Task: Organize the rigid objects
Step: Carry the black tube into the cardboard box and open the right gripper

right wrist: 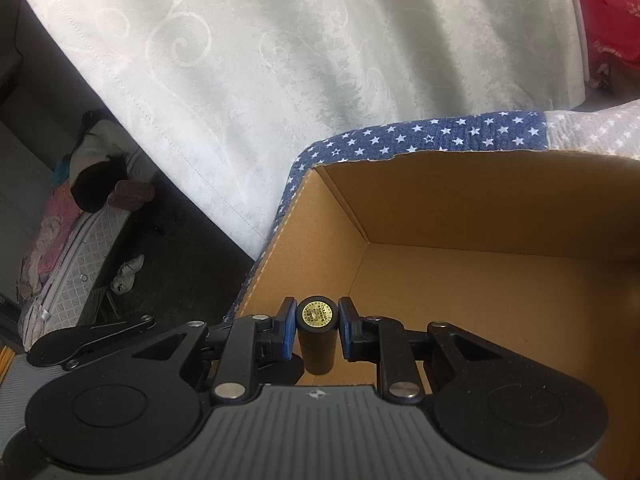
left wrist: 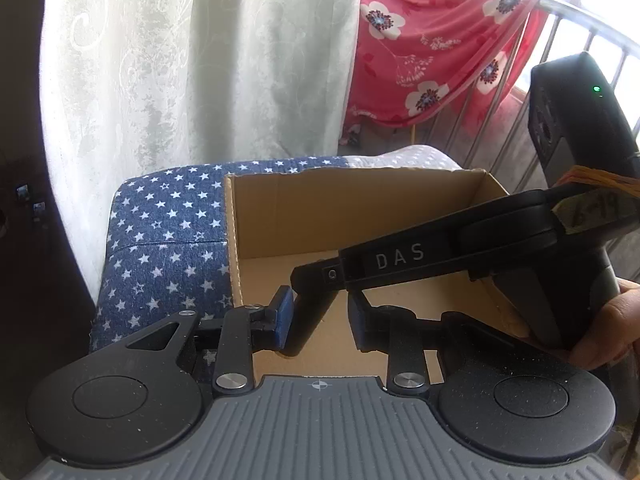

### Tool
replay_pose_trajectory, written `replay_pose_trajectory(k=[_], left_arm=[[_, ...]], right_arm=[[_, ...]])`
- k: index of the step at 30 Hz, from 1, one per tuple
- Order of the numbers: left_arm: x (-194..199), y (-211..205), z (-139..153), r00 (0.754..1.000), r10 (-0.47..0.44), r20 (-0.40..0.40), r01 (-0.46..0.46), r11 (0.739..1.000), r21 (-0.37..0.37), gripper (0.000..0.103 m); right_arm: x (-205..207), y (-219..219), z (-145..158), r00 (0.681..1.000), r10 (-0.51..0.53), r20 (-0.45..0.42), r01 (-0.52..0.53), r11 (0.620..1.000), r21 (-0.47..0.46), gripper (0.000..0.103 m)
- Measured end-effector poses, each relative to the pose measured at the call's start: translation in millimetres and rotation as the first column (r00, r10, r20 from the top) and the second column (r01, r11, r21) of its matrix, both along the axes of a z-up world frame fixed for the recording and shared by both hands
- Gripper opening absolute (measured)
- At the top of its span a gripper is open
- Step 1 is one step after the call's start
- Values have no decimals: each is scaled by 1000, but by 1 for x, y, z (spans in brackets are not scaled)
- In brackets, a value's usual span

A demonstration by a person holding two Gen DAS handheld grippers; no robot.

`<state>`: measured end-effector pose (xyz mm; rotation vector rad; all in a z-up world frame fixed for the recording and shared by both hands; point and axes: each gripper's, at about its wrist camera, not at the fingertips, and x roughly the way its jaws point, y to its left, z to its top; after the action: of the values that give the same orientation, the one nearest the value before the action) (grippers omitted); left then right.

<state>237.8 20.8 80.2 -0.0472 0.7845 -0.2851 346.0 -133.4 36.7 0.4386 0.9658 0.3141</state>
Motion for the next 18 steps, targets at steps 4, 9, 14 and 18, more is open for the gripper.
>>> replay_pose_trajectory(k=[4, 9, 14, 18], left_arm=[[0, 1, 4, 999, 25, 24, -26, 999, 40, 32], [-1, 7, 10, 998, 41, 38, -42, 999, 25, 36], [-11, 17, 21, 996, 50, 72, -51, 999, 4, 39], [-29, 19, 35, 991, 44, 123, -42, 999, -12, 45]], right_arm=[[36, 4, -25, 995, 25, -97, -28, 999, -32, 25], [59, 11, -38, 992, 2, -126, -17, 994, -112, 41], [46, 3, -13, 999, -9, -46, 5, 996, -91, 48], [11, -10, 21, 999, -28, 39, 31, 998, -55, 48]])
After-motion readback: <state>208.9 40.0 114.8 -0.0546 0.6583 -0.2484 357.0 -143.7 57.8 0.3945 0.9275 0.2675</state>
